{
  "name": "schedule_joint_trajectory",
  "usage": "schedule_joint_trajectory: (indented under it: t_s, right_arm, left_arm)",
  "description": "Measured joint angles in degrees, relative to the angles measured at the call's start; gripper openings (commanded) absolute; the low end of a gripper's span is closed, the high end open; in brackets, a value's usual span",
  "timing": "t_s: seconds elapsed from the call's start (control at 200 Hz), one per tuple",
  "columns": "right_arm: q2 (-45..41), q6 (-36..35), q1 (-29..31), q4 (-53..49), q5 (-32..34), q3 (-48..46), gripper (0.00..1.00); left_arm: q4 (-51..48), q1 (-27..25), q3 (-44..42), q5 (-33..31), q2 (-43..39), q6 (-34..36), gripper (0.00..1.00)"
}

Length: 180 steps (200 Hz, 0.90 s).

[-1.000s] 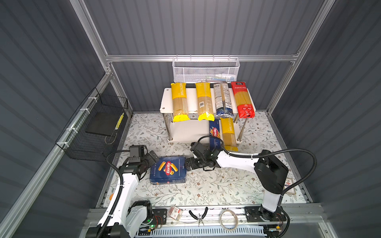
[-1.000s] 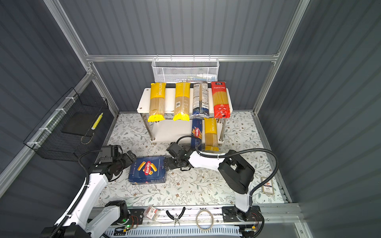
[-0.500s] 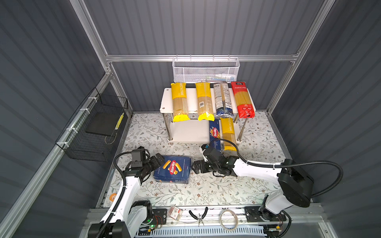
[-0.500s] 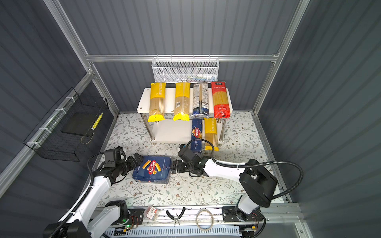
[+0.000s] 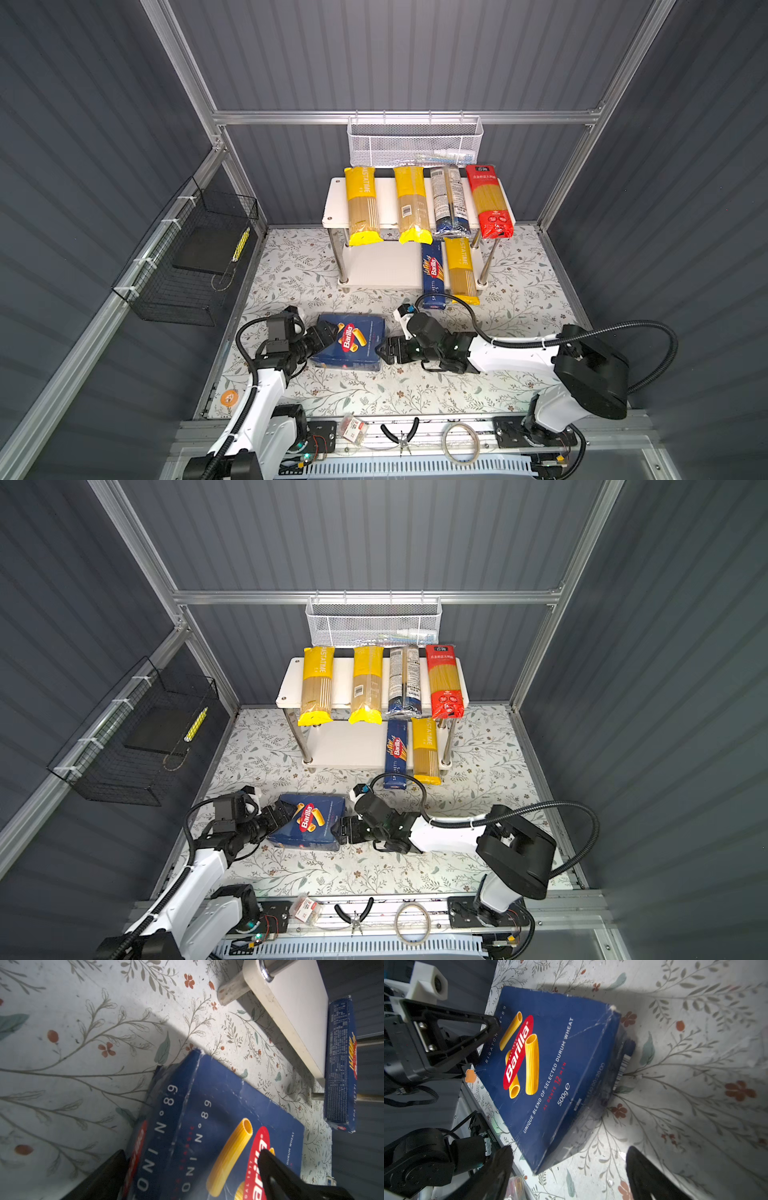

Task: Place and organize the pasta boxes and bags onto the shelf
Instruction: 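Grip the rigatoni box from both ends with the left and right grippers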

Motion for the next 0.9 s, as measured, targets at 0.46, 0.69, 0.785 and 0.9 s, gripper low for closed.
schedule_joint_trajectory:
  t_s: [0.46, 0.69, 0.785, 0.9]
  right_arm:
    - [3.2, 2.1, 0.1, 2.2, -0.8, -0.1, 0.85]
    - [3.2, 1.8, -0.4, 1.8, -0.5, -0.1, 0.84]
    - [3.3, 1.8, -0.5, 1.9, -0.4, -0.1, 0.84]
    - [3.9, 1.7, -0.5, 1.8, -0.3, 0.3, 0.84]
  left_arm:
    - [3.4, 0.0, -3.1, 8.5, -4.8, 0.2, 0.99]
    - [4.7, 0.0, -3.8, 10.8, -3.8, 0.5, 0.99]
    - [5.6, 0.0, -4.6, 11.1, -4.9, 0.4, 0.99]
    - [6.4, -0.1, -5.8, 11.3, -6.5, 0.1, 0.99]
